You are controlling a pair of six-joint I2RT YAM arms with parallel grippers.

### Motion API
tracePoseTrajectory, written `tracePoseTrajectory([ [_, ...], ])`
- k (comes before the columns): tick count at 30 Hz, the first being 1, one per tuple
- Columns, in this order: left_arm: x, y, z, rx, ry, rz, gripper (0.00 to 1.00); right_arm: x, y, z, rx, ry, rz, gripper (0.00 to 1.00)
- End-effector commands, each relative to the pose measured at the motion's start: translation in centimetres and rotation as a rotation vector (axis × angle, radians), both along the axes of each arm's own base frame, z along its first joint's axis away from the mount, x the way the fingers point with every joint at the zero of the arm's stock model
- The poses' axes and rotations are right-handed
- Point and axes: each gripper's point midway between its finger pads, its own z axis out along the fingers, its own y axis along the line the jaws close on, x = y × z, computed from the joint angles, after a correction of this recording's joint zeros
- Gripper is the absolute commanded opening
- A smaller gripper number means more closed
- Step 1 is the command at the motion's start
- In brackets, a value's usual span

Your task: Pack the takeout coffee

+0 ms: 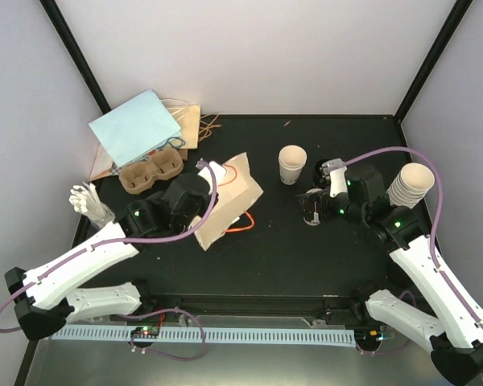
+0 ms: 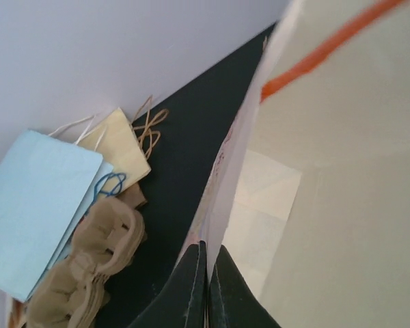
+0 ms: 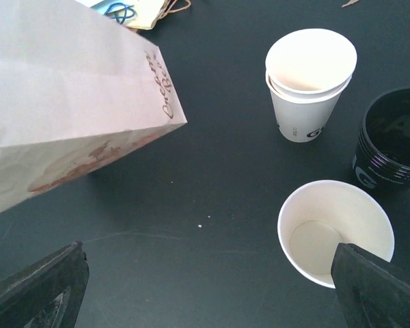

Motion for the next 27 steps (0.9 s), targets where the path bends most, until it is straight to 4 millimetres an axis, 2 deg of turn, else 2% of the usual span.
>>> tracePoseTrajectory([
  [1,0.8,-1.2,4.7,-0.151,0.031,0.037,0.02,-0.3,-0.1,0.3,-0.012,-0.016,0.016,1.00],
  [6,1.8,-2.2,4.9,-0.249,0.255,0.077,0.02,-0.4,-0.1,1.1,-0.003,-0.028,0.019,1.00],
  [9,2.2,-3.9,4.4,-0.334,0.397,0.026,0.02,-0.7,-0.3,1.3,-0.002,-0.036,0.017,1.00],
  [14,3.7,-3.6,2.7,-0.366,0.538,0.091,0.01,-1.0,-0.5,1.1,-0.003,-0.041,0.017,1.00],
  [20,4.0,-4.8,0.3,-0.371,0.679,0.106,0.02,-1.0,-0.4,1.1,-0.002,-0.042,0.026,1.00],
  [25,4.8,-4.5,-1.2,-0.439,0.797,0.141,0.01,-1.0,0.2,0.9,0.016,-0.029,0.050,1.00],
  [26,5.0,-4.4,-1.4,-0.448,0.806,0.147,0.02,-1.1,0.3,0.8,0.018,-0.028,0.054,1.00],
  [27,5.2,-4.2,-1.4,-0.457,0.807,0.153,0.08,-1.0,0.4,0.8,0.020,-0.027,0.056,1.00],
])
